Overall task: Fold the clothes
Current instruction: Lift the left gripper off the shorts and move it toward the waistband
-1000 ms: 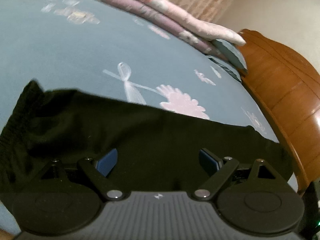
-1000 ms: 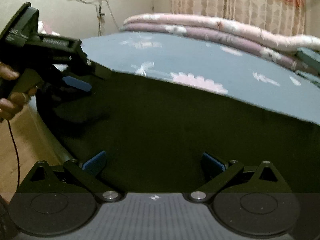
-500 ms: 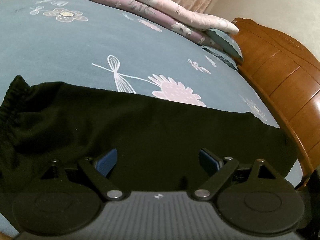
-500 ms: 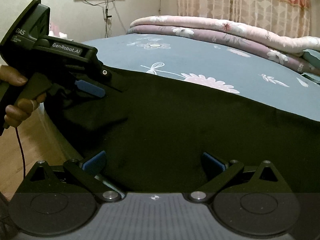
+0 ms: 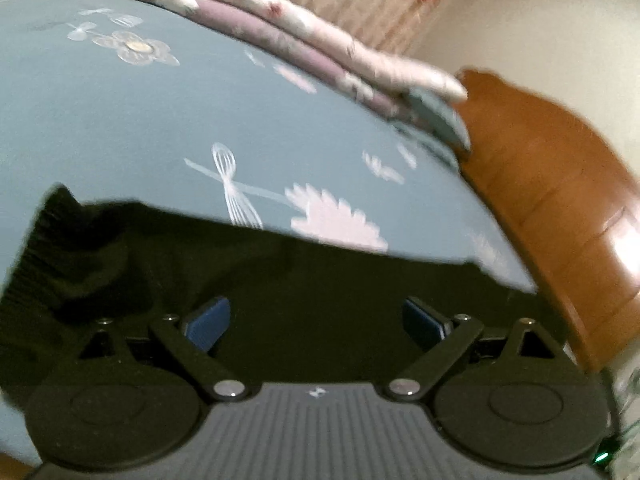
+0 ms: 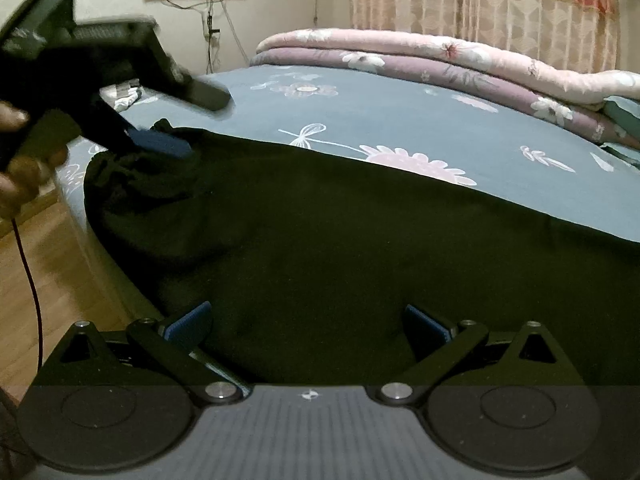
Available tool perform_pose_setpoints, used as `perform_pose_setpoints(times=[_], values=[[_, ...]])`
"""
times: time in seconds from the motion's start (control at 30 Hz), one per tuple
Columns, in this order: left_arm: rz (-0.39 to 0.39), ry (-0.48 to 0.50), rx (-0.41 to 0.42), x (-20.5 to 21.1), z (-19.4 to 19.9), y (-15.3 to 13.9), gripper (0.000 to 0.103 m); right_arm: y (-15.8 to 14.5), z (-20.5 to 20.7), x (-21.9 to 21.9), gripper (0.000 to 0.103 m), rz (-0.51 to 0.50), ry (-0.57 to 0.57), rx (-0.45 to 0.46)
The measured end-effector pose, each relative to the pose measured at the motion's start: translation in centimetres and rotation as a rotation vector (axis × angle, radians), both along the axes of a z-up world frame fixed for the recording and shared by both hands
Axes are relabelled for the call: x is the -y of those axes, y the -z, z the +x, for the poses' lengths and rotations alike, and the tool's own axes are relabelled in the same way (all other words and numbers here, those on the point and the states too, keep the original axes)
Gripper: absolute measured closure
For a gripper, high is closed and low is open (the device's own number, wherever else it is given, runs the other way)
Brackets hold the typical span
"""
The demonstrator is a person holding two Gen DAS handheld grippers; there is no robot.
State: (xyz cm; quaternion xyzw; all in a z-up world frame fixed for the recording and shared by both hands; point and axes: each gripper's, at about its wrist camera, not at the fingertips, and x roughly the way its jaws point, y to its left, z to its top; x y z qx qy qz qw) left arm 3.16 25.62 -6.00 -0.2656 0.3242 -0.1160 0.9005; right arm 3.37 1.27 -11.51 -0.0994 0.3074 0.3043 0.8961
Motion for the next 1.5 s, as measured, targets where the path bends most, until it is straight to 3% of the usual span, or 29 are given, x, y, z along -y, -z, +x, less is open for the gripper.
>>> perform_pose_setpoints(times=[0.2,0.47,0.63,0.77,1.03,1.2,1.5], values=[[-0.096,-0.106,0.047,-4.0,-3.0,-1.8,0.010,-1.5,-0.1,-0.2,0.000,0.003,-0.052,0.052],[-0.157,-0.275,0.022,-8.1,-7.6,-1.1,0.010,-1.9,-0.7,-1.4,0.000,0.009,-0.133,0.078],[-0.242,-0.374,0.024,-9.8,-9.8,0.4,0.010,-1.9,-1.1,-1.8,0.000,-0.008,-0.164,0.082],[-0.352,-0.363,0.004,-10.2,-9.8,2.7,0.010,-1.9,-1.0,-2.0,0.000,-0.015,-0.160,0.077],[-0.408,-0.347,-0.127,-10.4,-7.3,6.2,0.010,-1.6,-1.1,-2.2,0.000,-0.023,-0.153,0.065],[-0.438,-0.338,-0.108,-10.4,-6.8,6.8,0.010,-1.9,-1.0,-2.7,0.000,-0.018,-0.163,0.071],[-0.492,-0.325,-0.053,-10.8,-7.3,6.6,0.010,-3.7,-2.4,-9.0,0.000,-0.094,-0.355,0.232]])
